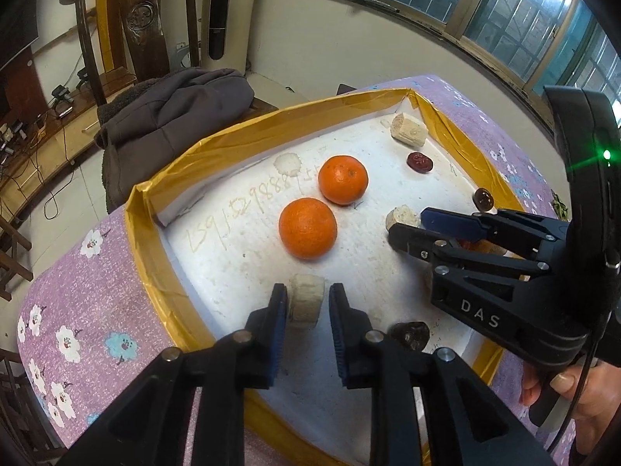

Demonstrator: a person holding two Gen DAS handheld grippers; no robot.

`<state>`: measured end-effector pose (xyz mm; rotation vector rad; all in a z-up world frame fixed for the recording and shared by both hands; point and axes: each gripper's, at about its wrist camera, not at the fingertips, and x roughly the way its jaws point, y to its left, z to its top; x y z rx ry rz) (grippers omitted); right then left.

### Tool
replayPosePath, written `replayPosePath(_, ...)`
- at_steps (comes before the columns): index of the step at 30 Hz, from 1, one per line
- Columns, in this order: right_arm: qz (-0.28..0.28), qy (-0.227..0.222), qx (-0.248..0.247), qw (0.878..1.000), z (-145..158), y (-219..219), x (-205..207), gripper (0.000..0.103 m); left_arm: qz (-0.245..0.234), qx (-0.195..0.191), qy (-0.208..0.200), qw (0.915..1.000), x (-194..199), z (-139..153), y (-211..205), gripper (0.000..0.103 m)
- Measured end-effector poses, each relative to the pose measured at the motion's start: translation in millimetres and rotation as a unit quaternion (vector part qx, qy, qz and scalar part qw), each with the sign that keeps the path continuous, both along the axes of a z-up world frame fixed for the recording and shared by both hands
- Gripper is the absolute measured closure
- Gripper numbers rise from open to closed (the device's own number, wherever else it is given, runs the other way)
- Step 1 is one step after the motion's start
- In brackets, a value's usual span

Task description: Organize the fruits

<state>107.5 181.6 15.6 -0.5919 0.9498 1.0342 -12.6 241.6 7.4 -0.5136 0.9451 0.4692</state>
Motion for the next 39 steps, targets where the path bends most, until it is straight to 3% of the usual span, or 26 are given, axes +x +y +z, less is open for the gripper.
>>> replayPosePath(2,-0.003,-0.003,0.003,1.000,3.4,-4.0,-0.6,0.070,0.001,0.004,-0.001,1.0000,-1.1,1.5,-0.4,0.067)
replayPosePath(6,-0.011,-0.010,0.008,1.000,10.3,-11.4,-0.5,0.070,0.005,0.001,-0.005,1.0000,-5.3,5.1,2.7,0.067)
replayPosePath(12,-0.038,-0.008,0.024,0.999,21.2,-26.6,0.8,0.066,0.003,0.014,-0.011,0.9998,-19.1,16.0,4.4,0.058)
replayPosePath(16,-0.062,-0.006,0.037,0.997,30.1,-42.5,-5.4,0.058,-0.002,0.034,-0.024,0.9991,-31.2,29.3,4.4,0.043)
replayPosePath(19,-0.079,-0.017,0.044,0.996,35.8,-55.8,-14.0,0.047,-0.003,0.056,-0.021,0.9982,-40.4,36.5,4.6,0.024)
replayPosePath(25,-0.131,-0.026,0.064,0.989,48.3,-92.5,-41.0,0.034,-0.023,0.067,-0.022,0.9973,-59.3,39.4,9.8,0.020)
replayPosePath(30,-0.188,-0.044,0.069,0.979,55.1,-120.0,-68.1,0.031,-0.053,0.076,-0.042,0.9948,-68.2,40.4,11.8,0.020)
replayPosePath(33,-0.233,-0.063,0.065,0.968,59.9,-132.5,-87.5,0.026,-0.090,0.094,-0.064,0.9893,-68.8,44.9,8.9,0.019)
replayPosePath(35,-0.264,-0.072,0.060,0.960,61.7,-137.0,-98.2,0.022,-0.122,0.108,-0.085,0.9829,-68.3,50.4,5.2,0.014)
replayPosePath(38,-0.325,-0.078,0.059,0.941,63.4,-143.2,-116.6,0.021,-0.178,0.144,-0.110,0.9673,-65.2,56.7,-3.8,0.001)
replayPosePath(39,-0.345,-0.079,0.062,0.933,63.0,-145.5,-121.5,0.020,-0.194,0.154,-0.114,0.9620,-63.9,58.3,-6.8,0.000)
